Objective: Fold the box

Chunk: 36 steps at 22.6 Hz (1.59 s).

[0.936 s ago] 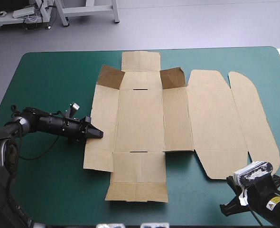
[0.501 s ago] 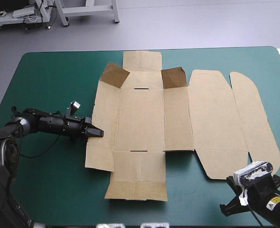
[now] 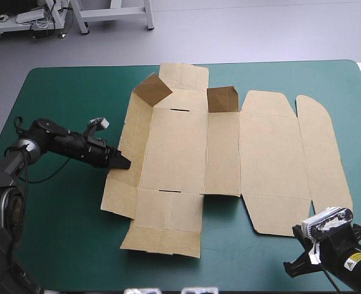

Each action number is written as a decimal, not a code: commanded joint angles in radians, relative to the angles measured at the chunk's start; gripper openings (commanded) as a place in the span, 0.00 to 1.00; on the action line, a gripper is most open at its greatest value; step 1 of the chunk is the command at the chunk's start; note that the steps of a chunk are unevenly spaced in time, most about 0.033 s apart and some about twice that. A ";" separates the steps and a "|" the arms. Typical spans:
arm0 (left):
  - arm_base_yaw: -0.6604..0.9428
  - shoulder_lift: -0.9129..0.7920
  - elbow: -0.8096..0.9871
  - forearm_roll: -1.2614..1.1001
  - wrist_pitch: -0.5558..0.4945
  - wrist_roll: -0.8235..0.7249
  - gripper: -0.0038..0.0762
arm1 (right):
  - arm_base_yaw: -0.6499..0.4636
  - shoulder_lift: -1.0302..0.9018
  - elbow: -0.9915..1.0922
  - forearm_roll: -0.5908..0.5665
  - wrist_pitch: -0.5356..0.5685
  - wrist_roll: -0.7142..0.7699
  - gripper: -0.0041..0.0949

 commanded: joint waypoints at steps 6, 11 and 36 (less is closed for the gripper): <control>-0.311 -0.235 -0.384 0.374 0.013 -0.102 0.04 | 0.004 0.014 -0.141 0.023 -0.108 0.014 0.02; -0.611 -0.238 -0.536 0.893 -0.063 -0.185 0.04 | 0.004 0.014 -0.208 0.023 -0.129 0.056 0.02; -0.918 -0.403 -0.248 1.418 -0.475 -0.227 0.04 | 0.004 0.254 -0.522 -0.089 -0.168 0.262 0.02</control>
